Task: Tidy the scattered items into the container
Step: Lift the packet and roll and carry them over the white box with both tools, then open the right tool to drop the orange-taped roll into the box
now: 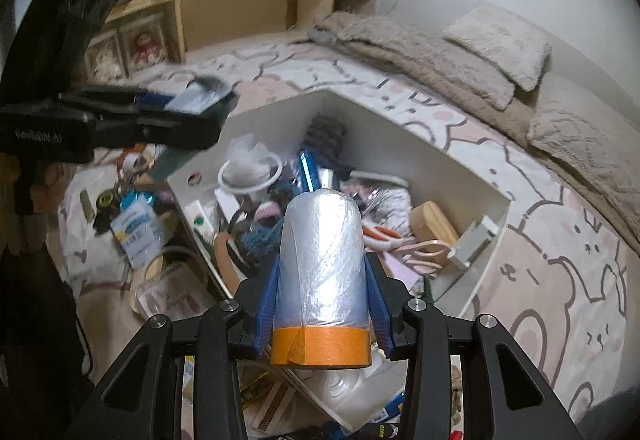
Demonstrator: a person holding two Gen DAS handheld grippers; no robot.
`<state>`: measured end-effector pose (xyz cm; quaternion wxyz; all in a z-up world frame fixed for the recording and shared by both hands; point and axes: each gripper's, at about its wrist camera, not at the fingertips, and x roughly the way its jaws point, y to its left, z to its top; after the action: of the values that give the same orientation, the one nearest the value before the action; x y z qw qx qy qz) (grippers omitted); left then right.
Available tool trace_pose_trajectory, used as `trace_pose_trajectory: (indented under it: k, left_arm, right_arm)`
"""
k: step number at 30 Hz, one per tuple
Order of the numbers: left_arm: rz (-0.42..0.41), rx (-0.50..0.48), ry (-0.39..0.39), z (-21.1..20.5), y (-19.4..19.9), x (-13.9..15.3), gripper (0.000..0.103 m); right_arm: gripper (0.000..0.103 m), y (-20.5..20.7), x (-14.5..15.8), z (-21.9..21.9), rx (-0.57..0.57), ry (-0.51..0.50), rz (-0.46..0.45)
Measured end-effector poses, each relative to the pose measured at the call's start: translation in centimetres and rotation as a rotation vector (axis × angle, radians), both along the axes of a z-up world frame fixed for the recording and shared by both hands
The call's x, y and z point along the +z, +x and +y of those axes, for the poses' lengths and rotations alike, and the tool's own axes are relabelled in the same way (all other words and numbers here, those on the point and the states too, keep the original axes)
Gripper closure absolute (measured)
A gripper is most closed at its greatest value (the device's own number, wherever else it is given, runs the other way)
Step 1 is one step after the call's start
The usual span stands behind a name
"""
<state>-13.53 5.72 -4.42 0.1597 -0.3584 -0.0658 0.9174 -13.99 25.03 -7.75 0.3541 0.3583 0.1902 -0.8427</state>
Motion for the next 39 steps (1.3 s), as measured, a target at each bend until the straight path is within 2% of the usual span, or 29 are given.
trace_pose_trajectory:
  k: [3, 12, 19, 22, 31, 39]
  left_arm:
    - [-0.003, 0.0, 0.0, -0.1, 0.0, -0.2, 0.04]
    - [-0.014, 0.006, 0.01, -0.7, -0.3, -0.6, 0.04]
    - [-0.016, 0.018, 0.016, -1.1, -0.4, -0.6, 0.04]
    - [-0.019, 0.016, 0.014, -1.2, -0.4, -0.7, 0.04]
    - [-0.035, 0.016, 0.008, -1.4, -0.8, -0.9, 0.04]
    - [-0.07, 0.009, 0.02, -1.3, -1.5, -1.3, 0.04]
  right_arm:
    - [0.061, -0.4, -0.6, -0.6, 0.028, 0.032, -0.03]
    - [0.061, -1.5, -0.8, -1.3, 0.112, 0.024, -0.143]
    - [0.061, -1.6, -1.2, -2.4, 0.168, 0.034, -0.178]
    - [0.056, -1.8, -1.3, -2.4, 0.152, 0.028, -0.174]
    - [0.056, -1.8, -0.5, -0.7, 0.081, -0.025, -0.151]
    - [0.056, -0.5, 0.6, 0.8, -0.02, -0.121, -0.101]
